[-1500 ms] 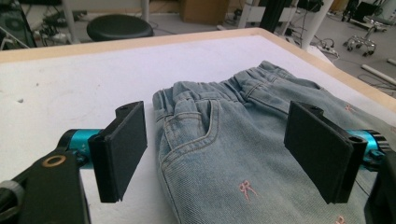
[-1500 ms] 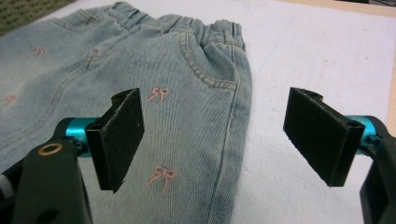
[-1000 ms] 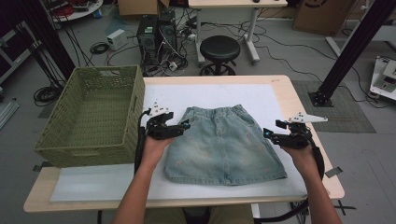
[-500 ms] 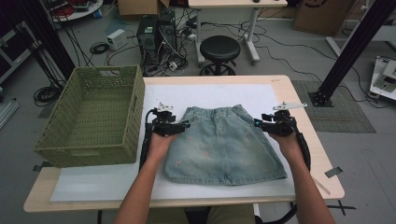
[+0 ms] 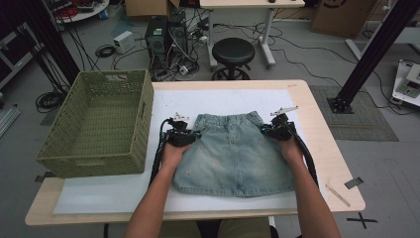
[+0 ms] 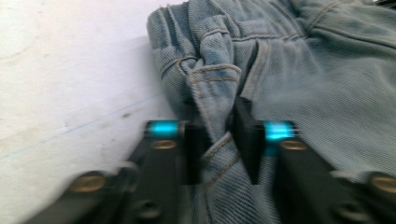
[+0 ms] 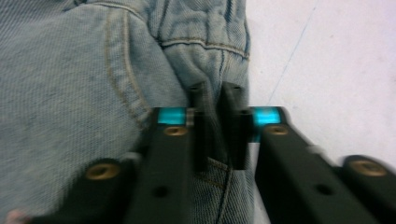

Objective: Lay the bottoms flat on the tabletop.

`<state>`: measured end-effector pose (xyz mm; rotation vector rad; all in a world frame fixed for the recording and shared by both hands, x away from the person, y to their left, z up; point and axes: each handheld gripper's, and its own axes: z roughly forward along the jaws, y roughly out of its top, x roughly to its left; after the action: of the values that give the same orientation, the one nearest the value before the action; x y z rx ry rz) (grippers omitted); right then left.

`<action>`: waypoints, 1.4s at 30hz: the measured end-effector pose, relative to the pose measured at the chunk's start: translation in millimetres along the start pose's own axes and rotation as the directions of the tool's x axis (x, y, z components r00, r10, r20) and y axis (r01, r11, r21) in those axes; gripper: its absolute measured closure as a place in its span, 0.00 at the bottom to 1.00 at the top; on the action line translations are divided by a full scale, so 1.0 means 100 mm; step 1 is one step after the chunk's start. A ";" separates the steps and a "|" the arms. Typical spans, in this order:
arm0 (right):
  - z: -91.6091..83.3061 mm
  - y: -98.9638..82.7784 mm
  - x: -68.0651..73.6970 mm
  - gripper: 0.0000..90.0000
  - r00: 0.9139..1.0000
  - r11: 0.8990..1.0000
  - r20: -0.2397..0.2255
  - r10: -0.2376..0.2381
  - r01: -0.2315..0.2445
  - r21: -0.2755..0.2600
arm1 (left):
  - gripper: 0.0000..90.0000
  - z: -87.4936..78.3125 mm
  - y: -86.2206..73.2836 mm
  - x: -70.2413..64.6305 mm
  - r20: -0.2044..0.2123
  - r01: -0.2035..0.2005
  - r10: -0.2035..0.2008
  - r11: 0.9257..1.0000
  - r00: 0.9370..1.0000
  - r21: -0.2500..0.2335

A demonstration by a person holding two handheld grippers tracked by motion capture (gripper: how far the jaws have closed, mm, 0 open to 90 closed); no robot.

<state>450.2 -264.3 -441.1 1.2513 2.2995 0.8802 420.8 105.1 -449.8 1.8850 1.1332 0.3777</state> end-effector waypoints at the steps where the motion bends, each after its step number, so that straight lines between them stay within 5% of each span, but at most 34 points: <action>1: -0.02 0.01 0.00 0.97 1.000 1.000 0.011 -0.006 0.006 0.002 | 0.90 -0.02 -0.01 0.00 -0.011 -0.003 0.002 1.000 1.000 -0.019; 4: -0.13 -0.01 -0.06 0.98 0.997 1.000 0.083 0.006 -0.005 -0.019 | 0.91 -0.10 0.00 0.02 -0.031 0.014 -0.017 0.995 0.999 -0.097; 8: -0.23 -0.03 -0.16 0.98 0.992 0.997 0.115 0.043 -0.035 -0.074 | 0.91 -0.17 0.06 -0.03 -0.050 -0.065 0.057 0.978 0.997 -0.197; 12: -0.23 0.01 -0.12 0.97 0.980 0.988 0.190 0.055 -0.026 -0.153 | 0.89 -0.15 0.15 -0.05 -0.090 -0.097 0.077 0.965 0.993 -0.243; 15: -0.19 0.05 -0.11 0.97 0.974 0.985 0.211 0.082 -0.048 -0.165 | 0.66 -0.13 0.21 -0.04 -0.112 -0.107 0.081 0.964 0.990 -0.243; 20: -0.12 -0.01 -0.15 0.81 0.980 0.985 0.158 0.119 -0.097 -0.144 | 0.54 -0.17 0.13 0.07 -0.094 -0.068 0.053 0.984 0.994 -0.164; 22: -0.17 -0.03 -0.14 0.75 0.983 0.984 0.139 0.119 -0.098 -0.150 | 0.53 -0.20 0.07 0.10 -0.051 -0.027 0.020 0.990 0.998 -0.142; 26: -0.31 -0.06 -0.11 0.71 0.986 0.980 0.123 0.112 -0.089 -0.179 | 0.51 -0.29 -0.05 0.08 -0.034 -0.028 0.025 0.995 0.999 -0.093; 32: -0.55 -0.28 -0.06 0.66 0.989 0.975 0.101 0.104 -0.081 -0.206 | 0.48 -0.42 -0.21 -0.01 -0.004 -0.034 0.034 0.998 0.999 -0.048; 36: -0.66 -0.46 -0.02 0.58 0.990 0.967 0.034 0.138 -0.127 -0.221 | 0.43 -0.52 -0.31 -0.04 0.014 -0.027 0.029 0.997 1.000 -0.077; 42: -0.74 -0.65 0.13 0.53 0.995 0.980 0.025 0.098 -0.092 -0.176 | 0.42 -0.64 -0.36 -0.05 0.004 0.016 -0.016 0.997 1.000 -0.082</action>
<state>359.8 -305.0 -431.8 1.2970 2.1007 1.0605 357.4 141.8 -441.2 1.8038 1.1135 0.4063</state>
